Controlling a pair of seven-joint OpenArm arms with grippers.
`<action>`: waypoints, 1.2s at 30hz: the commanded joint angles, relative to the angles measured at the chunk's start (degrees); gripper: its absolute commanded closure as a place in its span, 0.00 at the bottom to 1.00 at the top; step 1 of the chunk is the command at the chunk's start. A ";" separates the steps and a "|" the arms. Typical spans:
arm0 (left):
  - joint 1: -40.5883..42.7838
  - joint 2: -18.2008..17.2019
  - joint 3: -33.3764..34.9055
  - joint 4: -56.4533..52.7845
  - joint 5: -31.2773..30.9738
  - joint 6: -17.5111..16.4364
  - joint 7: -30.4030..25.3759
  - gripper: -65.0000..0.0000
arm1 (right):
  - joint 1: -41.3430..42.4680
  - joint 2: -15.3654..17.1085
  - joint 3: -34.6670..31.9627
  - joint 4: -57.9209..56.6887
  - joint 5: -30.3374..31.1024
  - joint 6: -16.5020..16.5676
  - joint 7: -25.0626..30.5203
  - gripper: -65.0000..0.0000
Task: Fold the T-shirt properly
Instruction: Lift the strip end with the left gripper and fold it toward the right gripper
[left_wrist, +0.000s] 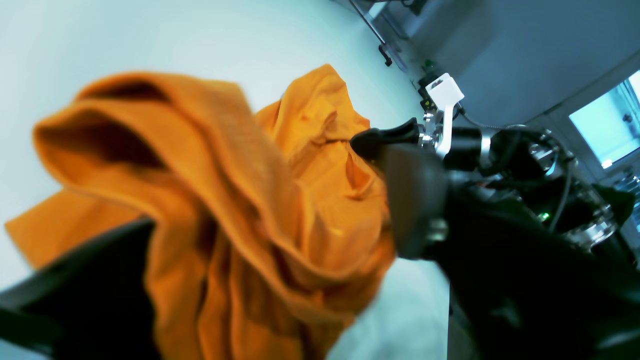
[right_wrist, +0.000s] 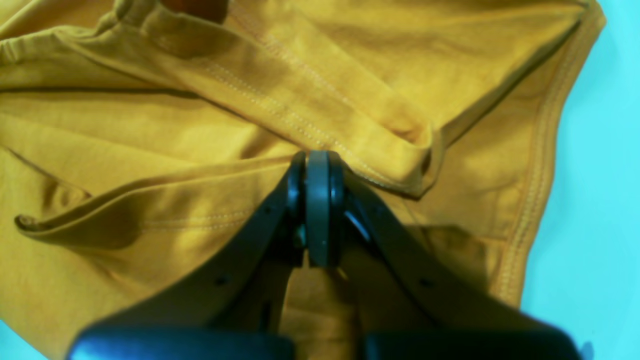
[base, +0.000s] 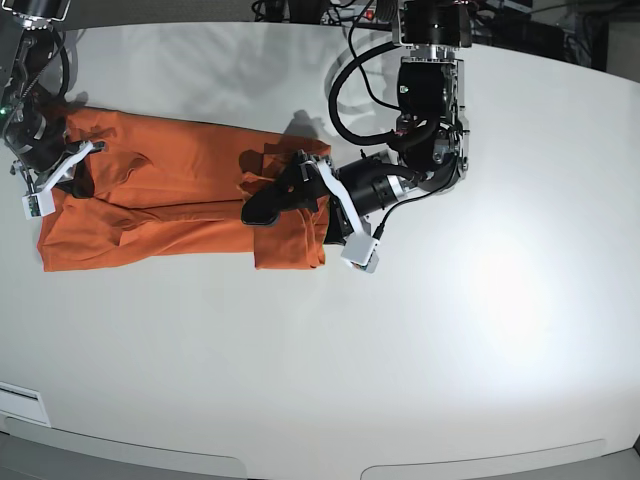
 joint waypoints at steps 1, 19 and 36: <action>-0.94 0.55 0.37 0.81 -1.18 0.15 -1.75 0.26 | 0.15 1.01 0.26 0.39 0.44 0.52 -0.83 1.00; -0.92 0.55 0.72 0.83 -3.96 -0.54 -1.31 0.26 | 0.15 1.01 0.26 0.39 1.49 0.46 -1.07 1.00; -0.68 0.55 4.13 0.83 8.22 4.66 -6.05 1.00 | 0.15 1.03 0.26 0.39 1.46 0.13 -1.09 1.00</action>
